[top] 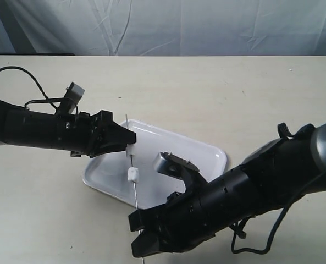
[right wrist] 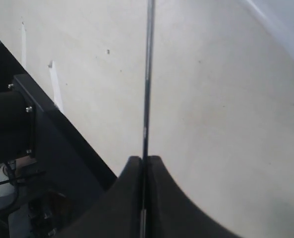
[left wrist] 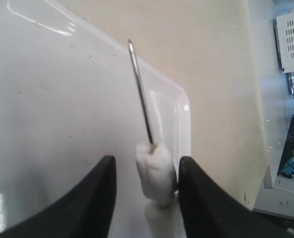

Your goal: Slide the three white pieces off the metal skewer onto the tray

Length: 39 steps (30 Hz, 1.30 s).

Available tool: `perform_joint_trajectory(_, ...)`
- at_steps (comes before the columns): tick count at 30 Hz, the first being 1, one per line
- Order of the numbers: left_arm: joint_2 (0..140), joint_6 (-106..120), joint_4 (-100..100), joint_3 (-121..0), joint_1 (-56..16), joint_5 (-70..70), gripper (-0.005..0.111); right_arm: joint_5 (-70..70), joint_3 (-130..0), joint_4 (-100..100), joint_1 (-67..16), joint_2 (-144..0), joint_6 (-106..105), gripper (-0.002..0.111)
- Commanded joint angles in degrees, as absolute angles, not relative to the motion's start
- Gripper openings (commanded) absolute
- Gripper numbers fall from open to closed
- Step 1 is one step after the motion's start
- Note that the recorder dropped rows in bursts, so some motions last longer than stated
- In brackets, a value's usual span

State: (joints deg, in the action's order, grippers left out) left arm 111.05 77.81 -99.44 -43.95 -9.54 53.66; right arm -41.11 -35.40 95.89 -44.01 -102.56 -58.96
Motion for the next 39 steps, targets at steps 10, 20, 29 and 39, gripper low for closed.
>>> perform_joint_trajectory(10, 111.3, 76.9, -99.9, -44.2, -9.8, 53.8, 0.034, -42.8, -35.1, 94.3, -44.2, -102.5, -58.4, -0.001)
perform_joint_trajectory(20, 111.3, 76.9, -99.9, -45.1, -9.8, 55.9, 0.029, -42.5, -35.1, 94.0, -44.2, -102.5, -58.3, -0.001)
perform_joint_trajectory(29, 111.3, 76.9, -99.9, -45.2, -9.8, 56.8, 0.022, -41.7, -35.1, 94.1, -44.2, -102.5, -58.3, -0.001)
perform_joint_trajectory(39, 111.3, 76.9, -99.9, -45.2, -9.8, 56.7, 0.022, -42.6, -35.1, 94.1, -44.2, -102.5, -58.3, -0.001)
